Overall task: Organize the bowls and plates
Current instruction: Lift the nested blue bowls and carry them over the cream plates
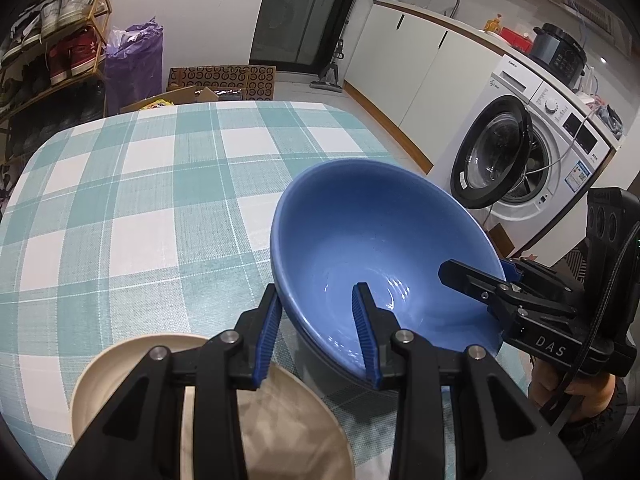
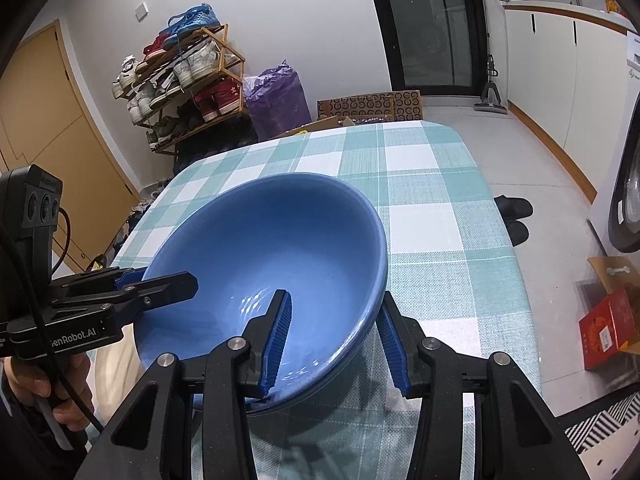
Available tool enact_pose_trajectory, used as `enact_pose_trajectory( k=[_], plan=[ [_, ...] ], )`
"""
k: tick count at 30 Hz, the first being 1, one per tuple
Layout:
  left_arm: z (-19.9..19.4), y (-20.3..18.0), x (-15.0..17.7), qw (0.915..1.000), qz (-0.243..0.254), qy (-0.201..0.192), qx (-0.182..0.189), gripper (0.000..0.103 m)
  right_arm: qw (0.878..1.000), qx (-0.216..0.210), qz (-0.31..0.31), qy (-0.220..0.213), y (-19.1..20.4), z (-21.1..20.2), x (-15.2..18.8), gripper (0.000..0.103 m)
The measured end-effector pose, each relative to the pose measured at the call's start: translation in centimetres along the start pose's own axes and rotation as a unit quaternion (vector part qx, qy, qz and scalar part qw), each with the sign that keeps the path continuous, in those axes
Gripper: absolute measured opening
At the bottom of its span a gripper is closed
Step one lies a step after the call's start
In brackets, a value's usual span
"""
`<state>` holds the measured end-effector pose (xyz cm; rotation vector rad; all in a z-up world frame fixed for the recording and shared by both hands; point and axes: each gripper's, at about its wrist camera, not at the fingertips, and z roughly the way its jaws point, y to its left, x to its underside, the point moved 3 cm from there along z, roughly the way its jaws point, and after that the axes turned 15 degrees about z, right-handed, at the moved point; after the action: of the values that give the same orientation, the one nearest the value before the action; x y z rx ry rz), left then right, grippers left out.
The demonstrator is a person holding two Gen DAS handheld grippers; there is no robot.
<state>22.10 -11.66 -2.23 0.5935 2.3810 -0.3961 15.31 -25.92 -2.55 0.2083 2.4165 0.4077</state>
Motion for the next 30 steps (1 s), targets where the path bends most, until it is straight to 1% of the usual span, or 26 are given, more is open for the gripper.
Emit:
enact_pose_trajectory(
  k=[13,30],
  plan=[
    [-2.3,-0.8,-0.5,0.9997,0.009,-0.02,-0.008,0.035,1.0,-0.004,-0.007,-0.02,0.7,-2.4,-0.1,0.045],
    [-5.8,-0.1,0.3,0.9988,0.006,-0.043,-0.023,0.035,0.999,-0.012,-0.028,-0.032,4.0,-4.9,0.7,0.045]
  ],
)
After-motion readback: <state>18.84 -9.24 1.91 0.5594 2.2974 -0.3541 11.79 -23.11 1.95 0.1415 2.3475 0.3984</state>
